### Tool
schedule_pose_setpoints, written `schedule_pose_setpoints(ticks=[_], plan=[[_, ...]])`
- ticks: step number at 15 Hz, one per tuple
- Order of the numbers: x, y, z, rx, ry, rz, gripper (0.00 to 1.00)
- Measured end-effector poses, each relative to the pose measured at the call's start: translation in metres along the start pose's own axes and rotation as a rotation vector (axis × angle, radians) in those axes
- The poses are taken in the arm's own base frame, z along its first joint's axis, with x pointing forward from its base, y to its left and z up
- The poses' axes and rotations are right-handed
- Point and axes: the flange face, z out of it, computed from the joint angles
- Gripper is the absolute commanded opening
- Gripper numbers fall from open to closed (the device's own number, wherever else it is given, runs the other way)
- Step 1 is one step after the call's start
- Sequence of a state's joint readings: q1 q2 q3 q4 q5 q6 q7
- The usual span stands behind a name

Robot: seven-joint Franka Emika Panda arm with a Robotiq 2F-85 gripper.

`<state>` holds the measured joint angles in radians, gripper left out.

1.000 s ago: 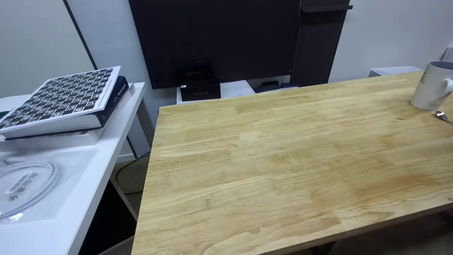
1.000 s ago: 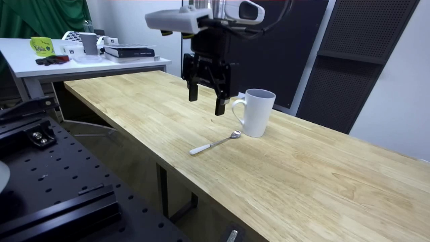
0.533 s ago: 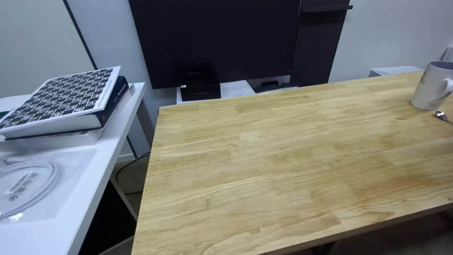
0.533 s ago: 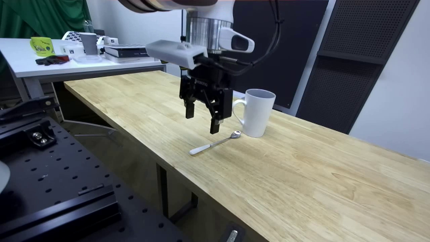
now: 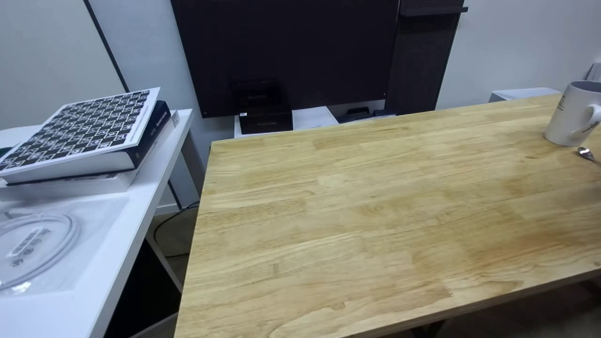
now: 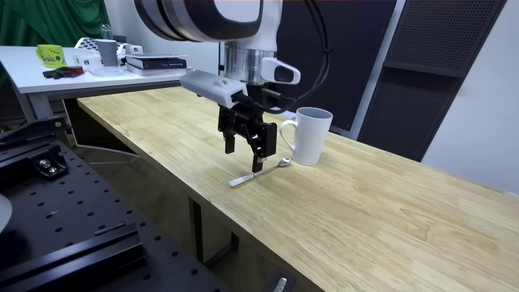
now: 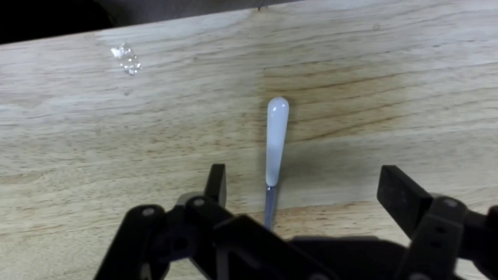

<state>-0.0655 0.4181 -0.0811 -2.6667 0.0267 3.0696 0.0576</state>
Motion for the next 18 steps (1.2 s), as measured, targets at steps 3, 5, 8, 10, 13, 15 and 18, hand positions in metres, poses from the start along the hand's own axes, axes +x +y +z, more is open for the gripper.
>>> schedule_pose_setpoints(ticks=[3, 5, 8, 10, 13, 15, 18], plan=[[0.002, -0.002, 0.008, -0.002, -0.007, 0.005, 1.0], [0.003, -0.002, 0.012, -0.003, -0.012, 0.006, 1.0], [0.003, -0.003, 0.018, -0.005, -0.021, 0.01, 1.0], [0.002, -0.003, 0.02, -0.005, -0.026, 0.018, 1.0], [0.001, -0.003, 0.022, -0.005, -0.029, 0.022, 1.0], [0.001, -0.003, 0.022, -0.004, -0.03, 0.025, 1.0], [0.001, -0.003, 0.023, -0.003, -0.028, 0.032, 1.0]])
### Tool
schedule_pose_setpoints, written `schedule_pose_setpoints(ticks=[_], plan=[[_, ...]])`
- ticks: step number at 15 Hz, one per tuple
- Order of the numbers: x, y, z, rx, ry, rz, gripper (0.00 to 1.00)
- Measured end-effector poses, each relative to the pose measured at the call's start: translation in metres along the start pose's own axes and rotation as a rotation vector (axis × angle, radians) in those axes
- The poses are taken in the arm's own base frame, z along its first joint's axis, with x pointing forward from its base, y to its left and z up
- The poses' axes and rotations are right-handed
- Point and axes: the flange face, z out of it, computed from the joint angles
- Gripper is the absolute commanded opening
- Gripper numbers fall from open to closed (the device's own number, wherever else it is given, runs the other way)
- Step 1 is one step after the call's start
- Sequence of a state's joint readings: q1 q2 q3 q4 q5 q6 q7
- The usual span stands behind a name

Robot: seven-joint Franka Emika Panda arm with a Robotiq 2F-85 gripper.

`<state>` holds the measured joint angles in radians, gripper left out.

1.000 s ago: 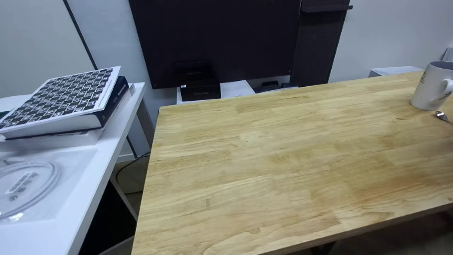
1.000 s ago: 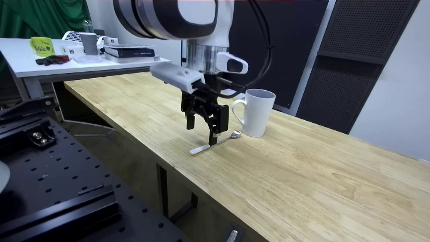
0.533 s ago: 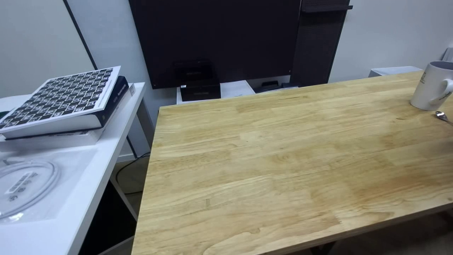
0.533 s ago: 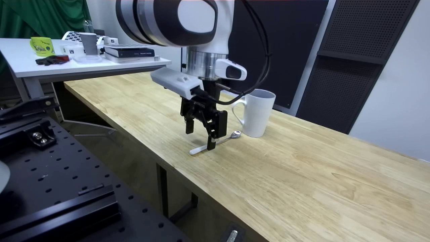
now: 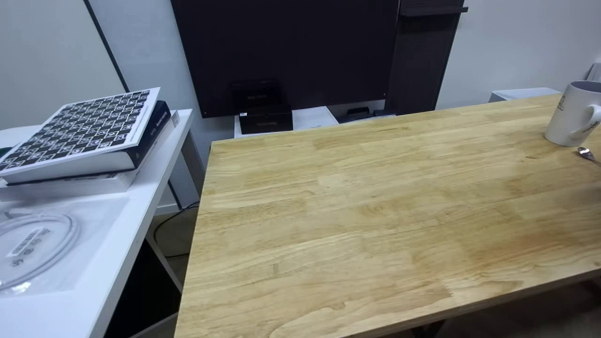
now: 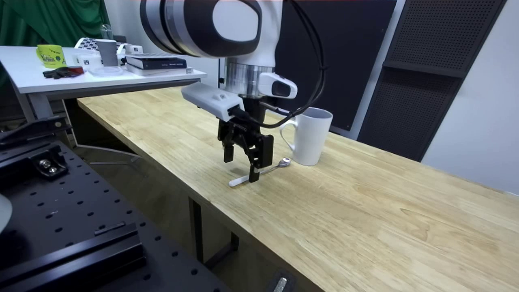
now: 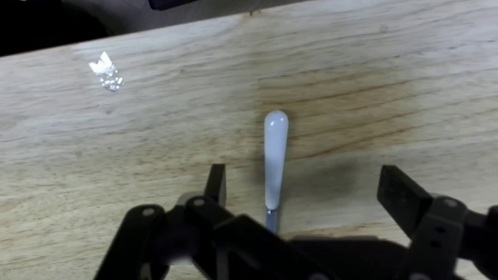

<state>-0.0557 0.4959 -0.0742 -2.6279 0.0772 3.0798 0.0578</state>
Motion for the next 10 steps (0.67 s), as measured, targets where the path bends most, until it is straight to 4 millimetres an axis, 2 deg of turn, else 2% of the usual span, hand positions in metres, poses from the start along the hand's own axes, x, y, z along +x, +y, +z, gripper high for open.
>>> schedule_pose_setpoints(ticks=[10], plan=[[-0.0017, 0.0002, 0.0041, 0.0, -0.001, 0.003, 1.0]])
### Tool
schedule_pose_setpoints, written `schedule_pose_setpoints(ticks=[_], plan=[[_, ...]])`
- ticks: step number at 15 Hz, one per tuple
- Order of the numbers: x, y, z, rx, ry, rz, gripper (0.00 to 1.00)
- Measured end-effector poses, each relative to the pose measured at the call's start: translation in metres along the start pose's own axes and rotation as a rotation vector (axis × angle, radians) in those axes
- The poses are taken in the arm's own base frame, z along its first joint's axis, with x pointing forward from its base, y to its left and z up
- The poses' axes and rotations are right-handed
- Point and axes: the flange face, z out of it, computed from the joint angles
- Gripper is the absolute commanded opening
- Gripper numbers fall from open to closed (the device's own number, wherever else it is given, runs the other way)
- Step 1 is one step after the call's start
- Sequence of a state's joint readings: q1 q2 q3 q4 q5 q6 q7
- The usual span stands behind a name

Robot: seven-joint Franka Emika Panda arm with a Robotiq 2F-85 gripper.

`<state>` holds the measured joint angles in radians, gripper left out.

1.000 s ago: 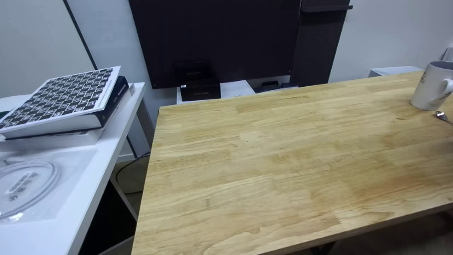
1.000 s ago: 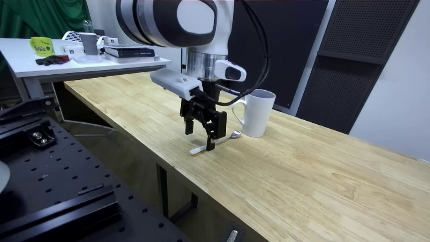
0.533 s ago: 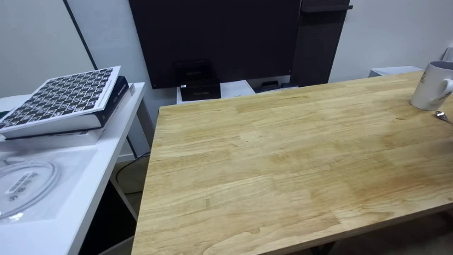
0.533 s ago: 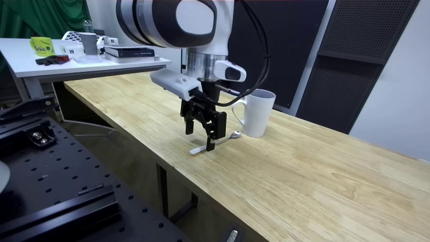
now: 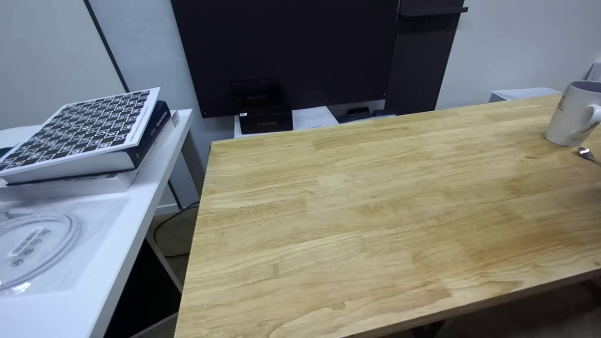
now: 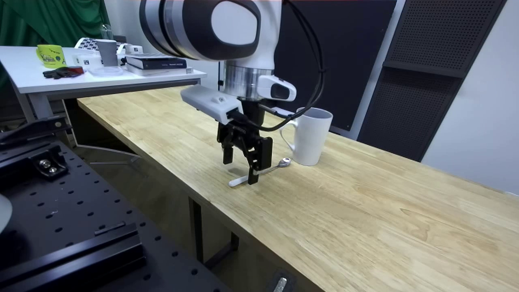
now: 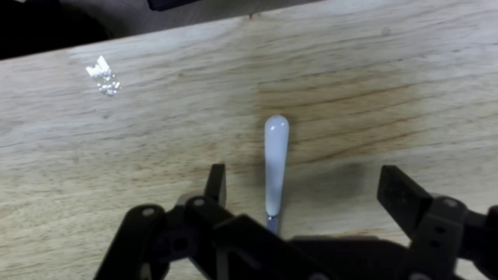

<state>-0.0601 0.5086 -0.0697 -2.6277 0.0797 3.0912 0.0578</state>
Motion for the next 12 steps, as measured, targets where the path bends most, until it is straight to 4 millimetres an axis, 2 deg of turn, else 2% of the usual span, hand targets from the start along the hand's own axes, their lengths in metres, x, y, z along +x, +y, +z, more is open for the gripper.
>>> schedule_pose_setpoints(ticks=[3, 4, 5, 12], plan=[[-0.0002, 0.0001, 0.0005, 0.0, 0.0, 0.0, 1.0], [-0.0002, 0.0001, 0.0006, 0.001, -0.001, 0.001, 0.93], [-0.0002, 0.0002, 0.0009, 0.001, -0.001, 0.001, 0.74], [-0.0001, -0.0004, 0.0026, 0.001, -0.003, 0.0, 0.25]])
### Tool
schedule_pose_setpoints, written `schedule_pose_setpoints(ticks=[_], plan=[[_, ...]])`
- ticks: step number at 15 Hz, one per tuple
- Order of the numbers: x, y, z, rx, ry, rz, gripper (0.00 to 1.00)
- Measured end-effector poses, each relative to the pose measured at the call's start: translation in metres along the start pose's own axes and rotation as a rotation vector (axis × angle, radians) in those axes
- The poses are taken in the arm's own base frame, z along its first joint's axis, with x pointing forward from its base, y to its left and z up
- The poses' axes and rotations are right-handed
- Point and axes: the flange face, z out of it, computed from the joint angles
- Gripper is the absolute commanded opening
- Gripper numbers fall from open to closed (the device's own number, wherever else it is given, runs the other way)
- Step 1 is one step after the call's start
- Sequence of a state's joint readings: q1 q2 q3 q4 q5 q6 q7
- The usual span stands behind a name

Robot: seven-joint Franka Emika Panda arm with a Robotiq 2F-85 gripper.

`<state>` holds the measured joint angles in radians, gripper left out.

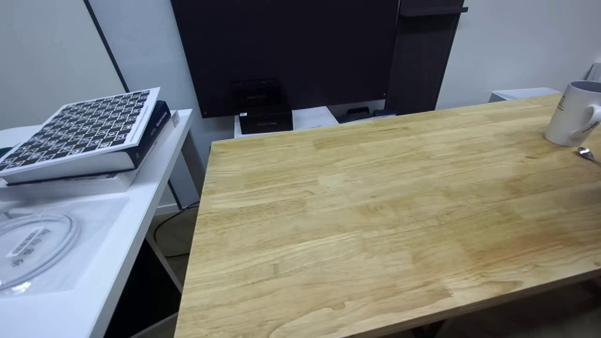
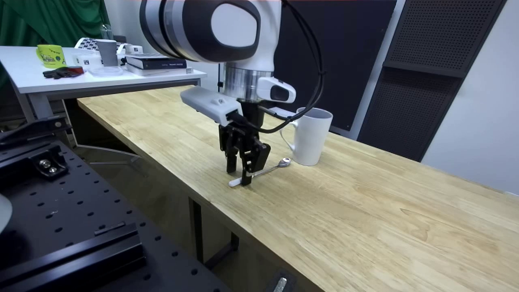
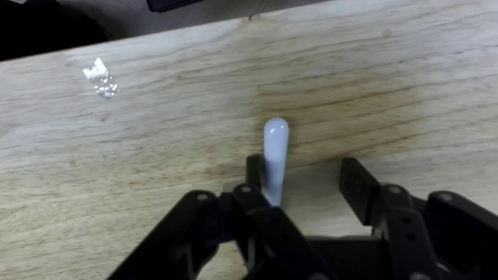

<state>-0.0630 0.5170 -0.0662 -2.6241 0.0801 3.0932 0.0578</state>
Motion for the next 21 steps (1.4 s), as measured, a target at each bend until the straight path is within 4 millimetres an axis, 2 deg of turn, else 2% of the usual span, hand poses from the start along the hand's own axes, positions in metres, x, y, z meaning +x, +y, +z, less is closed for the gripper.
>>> schedule_pose_setpoints(ticks=[3, 5, 7, 14, 17, 21], plan=[[0.002, -0.003, -0.001, 0.0, 0.006, -0.008, 0.06], [0.003, 0.001, -0.002, -0.006, 0.007, -0.001, 0.0], [0.004, 0.004, -0.003, -0.009, 0.008, 0.005, 0.03], [0.009, 0.001, -0.004, -0.026, -0.016, 0.017, 0.03], [0.025, -0.005, -0.009, -0.04, -0.05, 0.027, 0.03], [0.05, -0.017, -0.026, -0.039, -0.131, 0.025, 0.03]])
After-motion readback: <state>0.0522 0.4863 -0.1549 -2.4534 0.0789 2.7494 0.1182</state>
